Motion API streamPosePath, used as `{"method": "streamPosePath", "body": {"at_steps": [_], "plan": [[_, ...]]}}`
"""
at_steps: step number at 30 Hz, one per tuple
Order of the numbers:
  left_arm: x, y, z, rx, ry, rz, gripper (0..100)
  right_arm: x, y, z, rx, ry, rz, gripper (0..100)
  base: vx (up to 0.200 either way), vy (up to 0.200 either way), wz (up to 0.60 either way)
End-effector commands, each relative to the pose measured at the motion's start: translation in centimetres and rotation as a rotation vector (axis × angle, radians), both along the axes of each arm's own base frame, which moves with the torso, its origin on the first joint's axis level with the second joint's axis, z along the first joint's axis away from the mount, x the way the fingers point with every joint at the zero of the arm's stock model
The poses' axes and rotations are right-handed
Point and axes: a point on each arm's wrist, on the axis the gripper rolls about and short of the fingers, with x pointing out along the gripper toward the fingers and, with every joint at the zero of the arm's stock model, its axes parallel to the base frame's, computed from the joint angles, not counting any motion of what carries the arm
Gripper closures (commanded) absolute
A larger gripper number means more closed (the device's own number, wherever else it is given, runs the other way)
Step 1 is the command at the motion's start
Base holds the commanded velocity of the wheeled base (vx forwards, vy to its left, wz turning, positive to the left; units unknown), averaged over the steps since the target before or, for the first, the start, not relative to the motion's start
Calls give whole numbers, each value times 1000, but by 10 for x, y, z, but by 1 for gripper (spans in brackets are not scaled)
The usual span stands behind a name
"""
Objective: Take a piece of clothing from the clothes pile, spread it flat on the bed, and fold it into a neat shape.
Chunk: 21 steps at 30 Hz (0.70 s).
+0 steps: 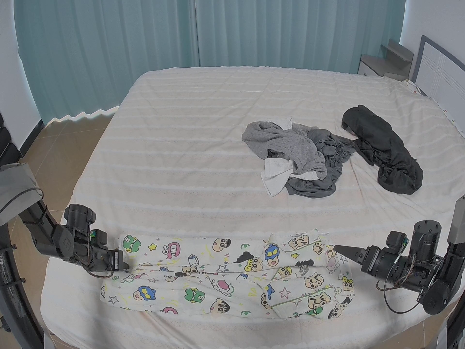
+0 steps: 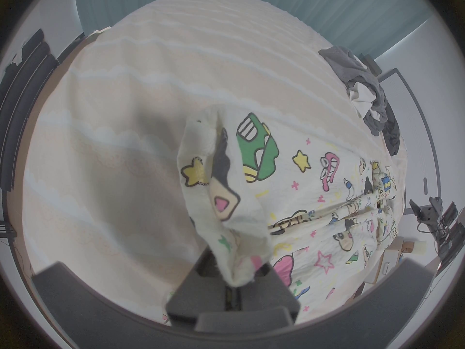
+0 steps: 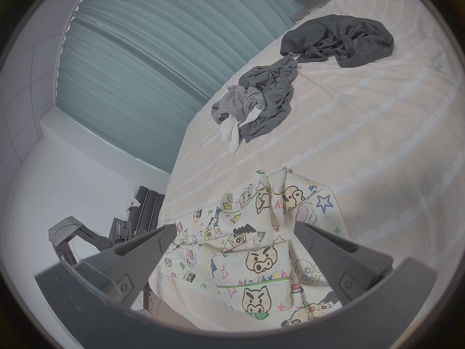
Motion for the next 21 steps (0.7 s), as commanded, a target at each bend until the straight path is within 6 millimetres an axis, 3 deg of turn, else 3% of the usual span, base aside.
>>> {"method": "streamPosePath", "body": {"at_steps": [1, 15, 21], "plan": [[-2, 6, 25, 6, -65, 18, 100, -3, -1, -1, -2, 7, -2, 0, 0, 0, 0], [-12, 44, 45, 10, -103, 139, 100, -3, -3, -1, -2, 7, -8, 0, 0, 0, 0], [-18, 76, 55, -5, -95, 182, 100, -3, -3, -1, -2, 7, -8, 0, 0, 0, 0]]}}
